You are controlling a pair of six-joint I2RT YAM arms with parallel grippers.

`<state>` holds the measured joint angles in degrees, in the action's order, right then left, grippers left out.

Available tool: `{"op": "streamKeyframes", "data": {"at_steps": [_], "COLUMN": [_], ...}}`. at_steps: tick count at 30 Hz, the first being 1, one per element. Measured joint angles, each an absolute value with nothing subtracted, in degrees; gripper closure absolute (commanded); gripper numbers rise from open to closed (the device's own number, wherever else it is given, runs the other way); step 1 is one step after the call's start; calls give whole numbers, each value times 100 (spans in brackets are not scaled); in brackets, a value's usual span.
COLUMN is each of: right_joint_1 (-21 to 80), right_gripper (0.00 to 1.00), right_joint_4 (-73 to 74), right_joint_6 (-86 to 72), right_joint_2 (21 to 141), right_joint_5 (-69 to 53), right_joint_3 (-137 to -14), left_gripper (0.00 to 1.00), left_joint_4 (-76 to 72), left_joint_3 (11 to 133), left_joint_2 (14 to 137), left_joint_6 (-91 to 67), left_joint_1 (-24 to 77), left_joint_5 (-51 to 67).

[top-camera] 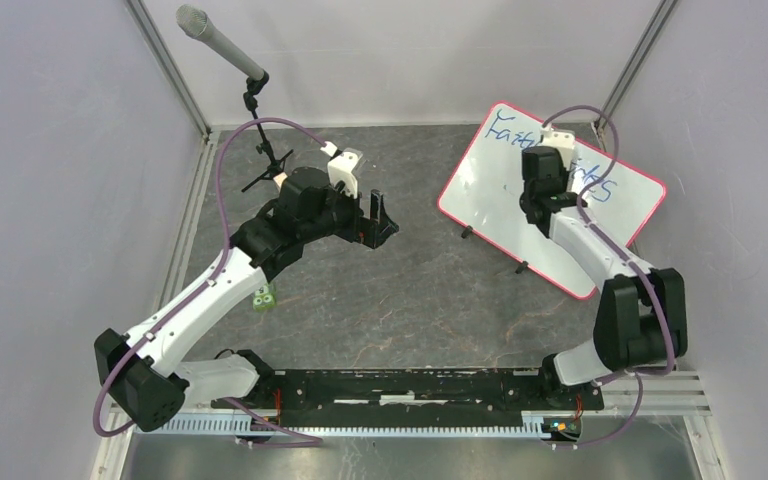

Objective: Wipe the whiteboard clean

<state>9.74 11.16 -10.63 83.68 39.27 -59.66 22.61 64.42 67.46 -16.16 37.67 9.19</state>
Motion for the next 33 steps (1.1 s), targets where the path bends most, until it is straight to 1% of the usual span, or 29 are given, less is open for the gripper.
{"op": "streamKeyframes", "data": {"at_steps": [3,10,18,26,33], "right_joint_1": [1232,2008,2471,2423,1833], "right_gripper": [78,78,78,77,77], "right_joint_4": [1111,1068,1120,1135,1125], "right_joint_6": [-1024,-1026,-1155,-1146,-1107], "right_joint_2": [8739,9564,10250,10151,9098], "right_joint_5": [3907,3859,3680,3844,4047], "right_joint_3": [-6040,-6652,-7251,-7188,-6141], "left_gripper": [0,0,0,0,0], "left_joint_4": [2261,2263,2263,2263,2261], "left_joint_3": [6442,6442,6442,6442,6442], "left_joint_2": [6744,6744,6744,6744,6744], "left_joint_6": [-1616,-1616,-1616,-1614,-1616], "left_joint_1": [3767,3767,3767,3767,3767], "left_joint_5": [919,915,908,902,906]}}
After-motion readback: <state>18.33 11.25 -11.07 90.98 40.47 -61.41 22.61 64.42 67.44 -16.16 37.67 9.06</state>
